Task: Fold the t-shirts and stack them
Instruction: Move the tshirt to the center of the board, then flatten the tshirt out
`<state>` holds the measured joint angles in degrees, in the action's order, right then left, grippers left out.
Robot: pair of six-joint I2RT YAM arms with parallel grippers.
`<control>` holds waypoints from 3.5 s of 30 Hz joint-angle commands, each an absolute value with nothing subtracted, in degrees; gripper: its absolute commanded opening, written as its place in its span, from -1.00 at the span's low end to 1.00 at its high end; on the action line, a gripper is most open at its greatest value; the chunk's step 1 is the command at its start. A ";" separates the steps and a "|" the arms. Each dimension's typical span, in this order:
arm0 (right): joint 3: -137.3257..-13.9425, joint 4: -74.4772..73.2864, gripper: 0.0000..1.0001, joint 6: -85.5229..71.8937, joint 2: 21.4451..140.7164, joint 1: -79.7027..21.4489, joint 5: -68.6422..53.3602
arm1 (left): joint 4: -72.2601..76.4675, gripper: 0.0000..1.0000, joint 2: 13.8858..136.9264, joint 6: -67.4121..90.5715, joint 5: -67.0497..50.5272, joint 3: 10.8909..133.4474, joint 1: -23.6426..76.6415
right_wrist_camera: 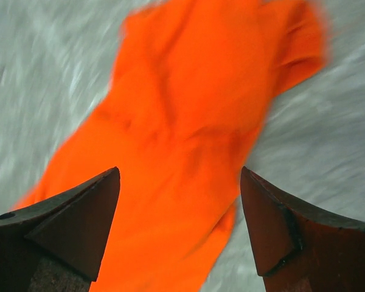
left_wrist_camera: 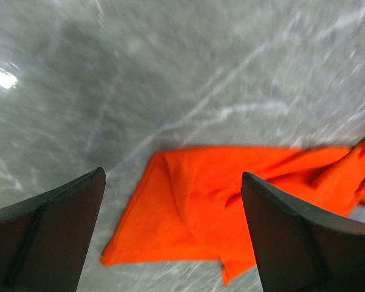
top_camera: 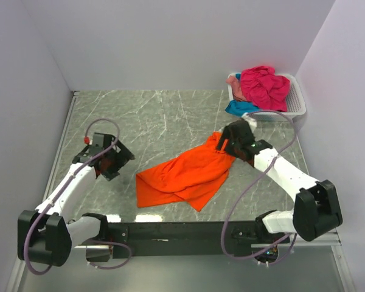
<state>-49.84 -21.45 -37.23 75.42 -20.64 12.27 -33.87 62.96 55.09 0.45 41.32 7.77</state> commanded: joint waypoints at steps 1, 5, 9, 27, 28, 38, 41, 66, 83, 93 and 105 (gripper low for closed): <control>-48.97 -25.47 0.72 -33.49 70.24 -28.54 11.25 | -36.11 0.99 64.24 58.09 3.43 40.78 13.25; -43.52 -25.93 0.74 -30.41 65.58 -38.39 0.19 | -37.35 0.99 63.64 59.68 2.73 38.24 15.73; -39.55 -26.54 0.77 -31.46 64.25 -50.34 -3.69 | -38.58 0.99 61.18 60.82 2.90 36.30 16.35; -43.95 -28.65 0.29 -36.12 86.57 -67.41 12.56 | -45.88 0.99 56.34 61.70 2.02 34.19 17.23; -44.03 -29.17 0.17 -36.56 86.66 -67.33 13.18 | -45.79 0.99 56.69 61.61 1.76 34.02 17.31; -46.84 -31.99 -1.00 -42.10 84.73 -66.89 20.21 | -44.74 0.99 55.64 63.37 0.53 31.38 20.12; -49.56 -33.13 -1.00 -43.50 82.10 -65.84 22.75 | -44.39 0.99 54.23 63.81 -1.14 29.89 21.71; -43.50 -24.44 -1.00 -37.97 61.35 -40.87 17.23 | -40.25 -0.43 66.43 64.69 -0.81 28.82 31.02; -47.62 -24.79 -1.00 -34.10 55.90 -38.67 21.86 | -42.96 -0.99 66.37 64.95 16.41 40.06 31.02; -63.09 -26.10 -1.00 -29.19 53.26 -34.28 34.79 | -57.46 -0.99 66.61 68.56 49.73 75.27 30.94; -88.66 -27.76 -1.00 -14.33 54.14 -29.27 31.73 | -47.58 -0.99 59.87 51.11 57.76 95.19 30.94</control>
<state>-82.54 -27.11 -19.46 54.74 -29.56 32.49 -53.76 65.60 59.99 55.42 92.44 31.09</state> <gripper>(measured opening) 0.011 0.030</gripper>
